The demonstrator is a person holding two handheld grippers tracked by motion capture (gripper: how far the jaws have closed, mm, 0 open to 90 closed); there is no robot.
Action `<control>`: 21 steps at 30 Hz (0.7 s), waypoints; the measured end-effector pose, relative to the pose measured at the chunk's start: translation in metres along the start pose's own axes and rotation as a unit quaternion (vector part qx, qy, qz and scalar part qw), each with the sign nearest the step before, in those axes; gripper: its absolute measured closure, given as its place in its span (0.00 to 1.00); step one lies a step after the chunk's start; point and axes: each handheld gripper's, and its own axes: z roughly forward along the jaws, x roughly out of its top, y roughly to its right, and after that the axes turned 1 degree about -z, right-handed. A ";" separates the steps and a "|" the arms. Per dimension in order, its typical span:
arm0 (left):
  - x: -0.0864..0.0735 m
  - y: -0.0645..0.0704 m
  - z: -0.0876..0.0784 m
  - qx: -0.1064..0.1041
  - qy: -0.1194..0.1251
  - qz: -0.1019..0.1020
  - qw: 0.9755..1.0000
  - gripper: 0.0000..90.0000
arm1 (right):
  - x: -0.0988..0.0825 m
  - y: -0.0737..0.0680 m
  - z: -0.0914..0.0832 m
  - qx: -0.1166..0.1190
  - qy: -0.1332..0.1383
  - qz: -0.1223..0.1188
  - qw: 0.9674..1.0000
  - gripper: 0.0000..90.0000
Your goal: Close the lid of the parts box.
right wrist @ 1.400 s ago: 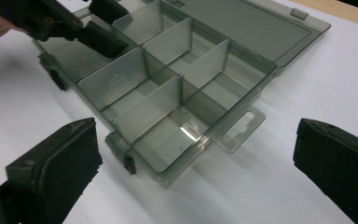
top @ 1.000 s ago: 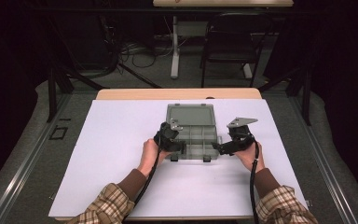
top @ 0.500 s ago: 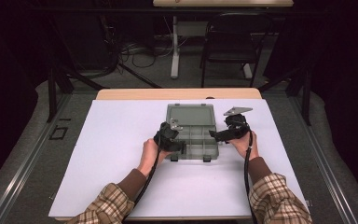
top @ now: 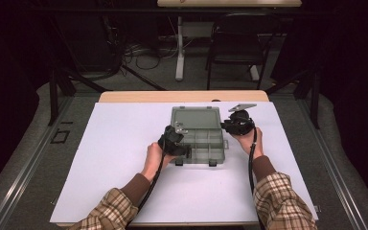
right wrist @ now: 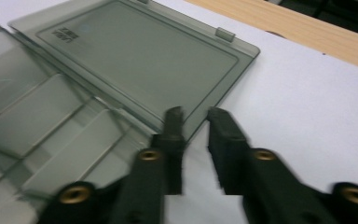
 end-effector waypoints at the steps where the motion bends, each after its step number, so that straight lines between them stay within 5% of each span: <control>1: 0.000 0.000 0.000 0.002 0.001 0.000 1.000 0.60 | 0.000 0.000 0.001 -0.003 -0.002 0.000 1.000 0.94; 3: 0.000 0.000 0.000 0.002 0.000 0.000 1.000 0.60 | 0.001 -0.001 0.005 -0.010 -0.006 -0.004 1.000 1.00; 21: 0.000 0.000 0.000 0.003 0.001 0.002 1.000 0.60 | -0.004 0.003 0.030 -0.033 -0.074 -0.005 0.997 1.00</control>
